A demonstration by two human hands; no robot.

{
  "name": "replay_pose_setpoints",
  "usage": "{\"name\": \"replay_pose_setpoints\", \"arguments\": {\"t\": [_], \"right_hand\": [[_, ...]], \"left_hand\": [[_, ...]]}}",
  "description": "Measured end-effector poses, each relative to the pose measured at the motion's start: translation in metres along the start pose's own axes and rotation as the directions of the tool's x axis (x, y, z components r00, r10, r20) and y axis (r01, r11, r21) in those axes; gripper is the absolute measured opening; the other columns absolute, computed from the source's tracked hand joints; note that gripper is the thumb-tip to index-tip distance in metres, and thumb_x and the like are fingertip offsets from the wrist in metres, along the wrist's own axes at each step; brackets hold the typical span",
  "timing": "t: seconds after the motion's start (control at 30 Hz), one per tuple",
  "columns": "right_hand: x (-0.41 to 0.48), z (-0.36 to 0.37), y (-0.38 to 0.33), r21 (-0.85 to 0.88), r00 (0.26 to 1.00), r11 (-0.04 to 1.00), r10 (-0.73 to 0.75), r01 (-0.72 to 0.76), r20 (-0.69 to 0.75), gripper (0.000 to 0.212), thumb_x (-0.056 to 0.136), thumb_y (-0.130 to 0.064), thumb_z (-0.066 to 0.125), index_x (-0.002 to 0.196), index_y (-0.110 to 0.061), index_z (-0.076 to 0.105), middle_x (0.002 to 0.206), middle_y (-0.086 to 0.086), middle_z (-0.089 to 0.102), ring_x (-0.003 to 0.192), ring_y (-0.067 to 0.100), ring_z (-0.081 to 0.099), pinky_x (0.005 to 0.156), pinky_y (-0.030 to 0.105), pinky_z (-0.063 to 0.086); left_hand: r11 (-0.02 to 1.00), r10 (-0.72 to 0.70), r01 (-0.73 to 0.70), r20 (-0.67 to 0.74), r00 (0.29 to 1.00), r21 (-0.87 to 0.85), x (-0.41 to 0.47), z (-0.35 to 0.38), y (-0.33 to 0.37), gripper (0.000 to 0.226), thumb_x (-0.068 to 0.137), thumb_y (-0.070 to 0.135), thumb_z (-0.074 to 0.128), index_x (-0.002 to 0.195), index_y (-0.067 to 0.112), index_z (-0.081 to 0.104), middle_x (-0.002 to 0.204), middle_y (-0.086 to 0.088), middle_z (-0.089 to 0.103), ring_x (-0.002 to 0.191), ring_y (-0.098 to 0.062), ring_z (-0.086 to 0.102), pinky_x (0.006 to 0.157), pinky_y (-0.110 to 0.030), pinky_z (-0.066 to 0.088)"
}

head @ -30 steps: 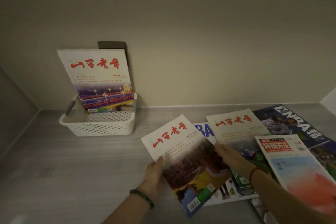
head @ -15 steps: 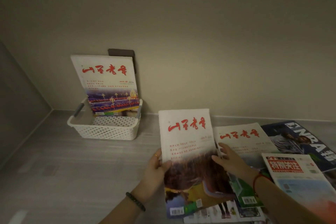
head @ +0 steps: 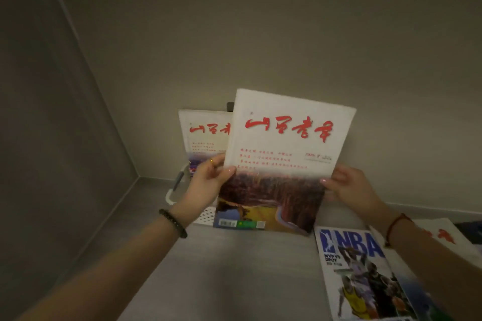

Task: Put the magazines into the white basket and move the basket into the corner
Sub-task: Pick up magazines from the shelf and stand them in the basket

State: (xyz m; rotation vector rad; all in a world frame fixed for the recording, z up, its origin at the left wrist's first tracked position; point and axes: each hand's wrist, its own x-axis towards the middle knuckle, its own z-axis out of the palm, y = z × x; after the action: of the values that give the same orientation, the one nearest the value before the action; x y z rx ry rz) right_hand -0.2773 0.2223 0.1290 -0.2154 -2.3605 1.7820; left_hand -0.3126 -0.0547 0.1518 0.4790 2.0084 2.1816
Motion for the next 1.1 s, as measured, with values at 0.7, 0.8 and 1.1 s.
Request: {"name": "replay_pose_setpoints", "arguments": {"t": [0.7, 0.8, 1.1], "right_hand": [[0.115, 0.181, 0.031, -0.179, 0.939, 0.981, 0.011, -0.077, -0.343, 0.020, 0.076, -0.002, 0.065, 0.063, -0.015, 0.058, 0.060, -0.002, 0.059, 0.054, 0.000, 0.050, 0.042, 0.002, 0.036], [0.117, 0.183, 0.039, -0.152, 0.920, 0.983, 0.037, -0.104, -0.390, 0.019, 0.076, -0.008, 0.068, 0.063, -0.017, 0.057, 0.059, -0.004, 0.057, 0.056, 0.011, 0.054, 0.047, 0.008, 0.037], [0.121, 0.181, 0.036, -0.031, 0.905, 0.993, 0.093, -0.116, -0.415, 0.014, 0.075, -0.011, 0.069, 0.084, -0.011, 0.059, 0.082, 0.012, 0.067, 0.073, 0.027, 0.064, 0.072, 0.037, 0.055]], "left_hand": [[0.983, -0.122, 0.174, -0.508, 0.853, 0.056, 0.123, -0.153, -0.109, 0.006, 0.081, 0.002, 0.062, 0.087, 0.002, 0.063, 0.087, -0.011, 0.066, 0.072, -0.019, 0.060, 0.061, -0.023, 0.054], [0.979, -0.106, 0.185, -0.549, 0.829, 0.091, 0.123, -0.154, -0.115, 0.008, 0.080, 0.005, 0.064, 0.086, 0.003, 0.061, 0.076, -0.005, 0.061, 0.070, -0.015, 0.055, 0.069, -0.027, 0.048], [0.951, -0.139, 0.273, -0.589, 0.796, 0.145, 0.125, -0.150, -0.110, 0.009, 0.081, 0.011, 0.063, 0.085, 0.006, 0.056, 0.086, -0.007, 0.059, 0.084, -0.021, 0.054, 0.072, -0.029, 0.045]]}}
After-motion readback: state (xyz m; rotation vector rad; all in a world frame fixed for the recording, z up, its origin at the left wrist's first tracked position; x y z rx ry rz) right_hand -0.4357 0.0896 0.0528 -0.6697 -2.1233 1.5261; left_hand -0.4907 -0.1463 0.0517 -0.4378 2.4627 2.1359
